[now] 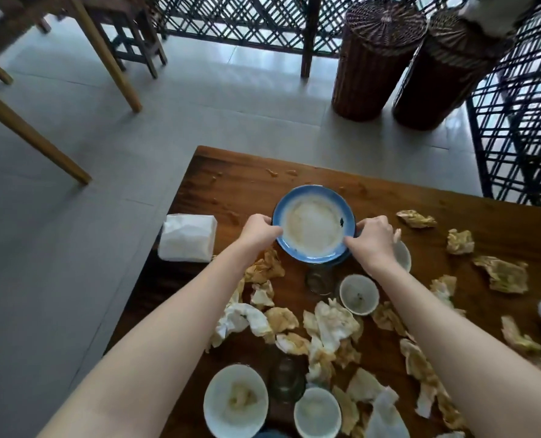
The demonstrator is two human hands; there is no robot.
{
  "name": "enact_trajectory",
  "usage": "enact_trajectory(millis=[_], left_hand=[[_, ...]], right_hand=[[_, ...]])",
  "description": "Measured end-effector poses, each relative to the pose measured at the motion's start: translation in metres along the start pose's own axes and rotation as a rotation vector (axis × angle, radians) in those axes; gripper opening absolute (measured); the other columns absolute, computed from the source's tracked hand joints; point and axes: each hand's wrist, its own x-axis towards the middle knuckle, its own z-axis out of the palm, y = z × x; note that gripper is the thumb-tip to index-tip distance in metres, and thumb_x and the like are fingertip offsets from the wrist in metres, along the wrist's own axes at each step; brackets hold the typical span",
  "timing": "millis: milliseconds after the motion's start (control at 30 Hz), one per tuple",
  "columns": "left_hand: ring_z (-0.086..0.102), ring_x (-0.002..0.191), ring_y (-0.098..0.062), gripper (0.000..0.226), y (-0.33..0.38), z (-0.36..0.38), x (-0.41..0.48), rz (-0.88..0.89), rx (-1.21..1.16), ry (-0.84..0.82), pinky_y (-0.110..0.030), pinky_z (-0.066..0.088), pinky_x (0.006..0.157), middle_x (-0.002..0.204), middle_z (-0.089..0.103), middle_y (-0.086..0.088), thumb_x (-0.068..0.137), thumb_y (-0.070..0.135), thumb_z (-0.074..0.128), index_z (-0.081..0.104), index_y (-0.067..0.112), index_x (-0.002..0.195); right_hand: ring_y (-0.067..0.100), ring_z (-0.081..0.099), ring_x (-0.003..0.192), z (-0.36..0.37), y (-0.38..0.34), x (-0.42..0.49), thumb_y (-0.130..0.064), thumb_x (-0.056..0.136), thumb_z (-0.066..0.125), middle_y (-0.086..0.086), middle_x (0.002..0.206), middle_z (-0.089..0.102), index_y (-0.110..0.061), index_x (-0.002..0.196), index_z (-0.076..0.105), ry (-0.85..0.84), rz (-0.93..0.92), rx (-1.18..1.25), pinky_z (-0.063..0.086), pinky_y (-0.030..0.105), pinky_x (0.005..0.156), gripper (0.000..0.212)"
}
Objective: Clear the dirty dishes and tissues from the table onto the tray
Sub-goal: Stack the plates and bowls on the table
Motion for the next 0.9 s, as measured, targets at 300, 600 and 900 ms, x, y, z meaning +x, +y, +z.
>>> enact_trajectory(millis=[300, 600, 900], left_hand=[[0.053, 0.067, -0.007, 0.021, -0.001, 0.005, 0.0, 0.003, 0.016, -0.062, -0.017, 0.043, 0.054, 0.079, 0.056, 0.003, 0.092, 0.017, 0.059, 0.055, 0.023, 0.073], [0.056, 0.1, -0.018, 0.034, 0.003, 0.009, -0.003, -0.011, -0.078, 0.061, -0.028, 0.049, 0.077, 0.118, 0.059, -0.008, 0.096, 0.017, 0.053, 0.052, 0.005, 0.128], [0.054, 0.116, -0.024, 0.038, 0.059, -0.038, -0.044, 0.221, -0.205, 0.106, -0.041, 0.046, 0.101, 0.128, 0.057, -0.011, 0.096, 0.017, 0.055, 0.052, 0.002, 0.13]], right_hand=[[0.03, 0.048, 0.119, 0.0, 0.001, -0.001, -0.027, 0.087, 0.063, 0.011, 0.121, 0.058, -0.011, 0.109, 0.065, -0.008, 0.035, -0.131, 0.011, 0.054, 0.114, 0.027], [0.03, 0.048, 0.123, -0.002, -0.004, 0.01, -0.026, 0.094, 0.053, 0.011, 0.119, 0.061, -0.008, 0.112, 0.062, -0.097, 0.091, -0.043, 0.002, 0.052, 0.115, 0.027], [0.015, 0.058, 0.096, -0.055, -0.012, -0.031, -0.022, 0.096, 0.052, 0.009, 0.116, 0.059, -0.008, 0.124, 0.046, -0.009, 0.137, 0.898, 0.052, 0.023, 0.072, 0.032]])
